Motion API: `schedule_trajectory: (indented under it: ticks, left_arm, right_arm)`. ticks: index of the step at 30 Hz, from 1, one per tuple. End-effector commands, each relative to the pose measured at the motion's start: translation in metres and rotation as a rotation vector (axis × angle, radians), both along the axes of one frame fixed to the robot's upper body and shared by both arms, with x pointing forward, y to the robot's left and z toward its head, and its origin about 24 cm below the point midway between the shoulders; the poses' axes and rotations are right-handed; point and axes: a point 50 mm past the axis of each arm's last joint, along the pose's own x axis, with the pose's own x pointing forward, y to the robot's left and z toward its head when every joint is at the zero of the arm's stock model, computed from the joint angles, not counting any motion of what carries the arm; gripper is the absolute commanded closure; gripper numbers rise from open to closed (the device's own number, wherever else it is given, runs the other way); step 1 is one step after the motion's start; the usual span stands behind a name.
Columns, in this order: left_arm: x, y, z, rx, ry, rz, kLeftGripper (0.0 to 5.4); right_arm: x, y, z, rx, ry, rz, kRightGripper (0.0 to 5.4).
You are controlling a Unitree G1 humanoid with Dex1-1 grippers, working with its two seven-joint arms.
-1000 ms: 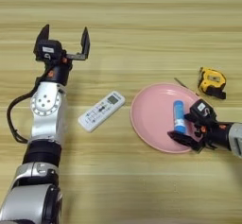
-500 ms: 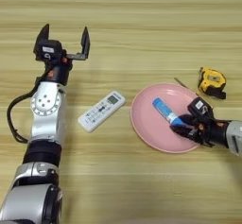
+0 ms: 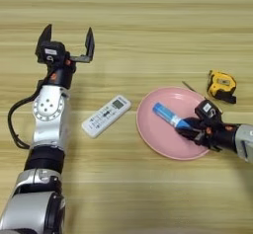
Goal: Move the objects on the table
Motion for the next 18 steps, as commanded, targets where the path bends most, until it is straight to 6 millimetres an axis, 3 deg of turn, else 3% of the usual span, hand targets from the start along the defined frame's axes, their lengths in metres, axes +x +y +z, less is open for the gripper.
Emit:
schedule_trajectory:
  ticks: [1, 11, 18]
  left_arm:
    - [0.002, 0.000, 0.003, 0.012, -0.009, -0.007, 0.00]
    - [0.002, -0.001, 0.002, 0.014, -0.010, -0.011, 0.00]
    - [0.003, -0.002, 0.002, 0.017, -0.009, -0.016, 0.00]
  right_arm:
    - [0.007, 0.002, 0.019, 0.044, -0.105, 0.010, 3.97]
    - [0.028, 0.000, 0.046, 0.115, -0.265, -0.074, 3.97]
    - [0.047, 0.002, 0.053, 0.122, -0.305, -0.131, 3.97]
